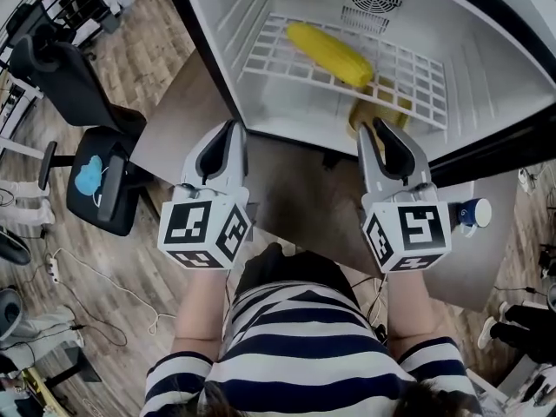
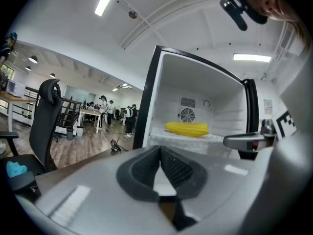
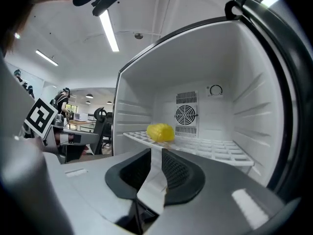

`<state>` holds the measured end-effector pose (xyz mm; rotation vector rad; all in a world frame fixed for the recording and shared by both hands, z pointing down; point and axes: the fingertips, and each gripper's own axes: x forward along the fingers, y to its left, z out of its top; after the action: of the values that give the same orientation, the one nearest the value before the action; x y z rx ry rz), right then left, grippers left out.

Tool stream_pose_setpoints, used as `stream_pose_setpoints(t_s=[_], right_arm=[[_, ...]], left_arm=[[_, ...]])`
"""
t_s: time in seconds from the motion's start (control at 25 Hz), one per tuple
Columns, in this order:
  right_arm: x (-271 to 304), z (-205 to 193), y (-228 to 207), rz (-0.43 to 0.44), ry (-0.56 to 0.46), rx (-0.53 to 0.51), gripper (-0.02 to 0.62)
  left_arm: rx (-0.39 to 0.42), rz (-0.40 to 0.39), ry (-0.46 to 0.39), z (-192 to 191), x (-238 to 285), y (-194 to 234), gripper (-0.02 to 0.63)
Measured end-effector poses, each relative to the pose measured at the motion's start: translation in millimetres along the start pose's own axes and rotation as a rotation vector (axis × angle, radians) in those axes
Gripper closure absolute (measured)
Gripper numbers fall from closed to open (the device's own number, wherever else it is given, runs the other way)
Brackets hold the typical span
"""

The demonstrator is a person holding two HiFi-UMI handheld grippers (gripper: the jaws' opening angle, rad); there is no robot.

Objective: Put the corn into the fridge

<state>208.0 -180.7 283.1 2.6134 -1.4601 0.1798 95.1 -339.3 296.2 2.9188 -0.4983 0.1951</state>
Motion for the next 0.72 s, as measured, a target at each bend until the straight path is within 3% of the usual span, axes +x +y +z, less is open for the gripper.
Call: stream_pose_setpoints(t_s=[0.32, 0.48, 0.72], right_arm=[[-8, -33, 1, -0.018, 0.046, 0.028, 0.552], [-12, -44, -3, -0.049, 0.051, 0.051, 0.598], [-13, -60, 1, -0.036, 0.081, 0.075, 0.598]], left_arm=[[0.004, 0.014, 0.027, -14, -9, 12, 0.606], [0.017, 0.019, 0.047, -22, -14, 16, 0.606], [0.032, 0.028, 0.074, -32, -21, 21, 0.606]])
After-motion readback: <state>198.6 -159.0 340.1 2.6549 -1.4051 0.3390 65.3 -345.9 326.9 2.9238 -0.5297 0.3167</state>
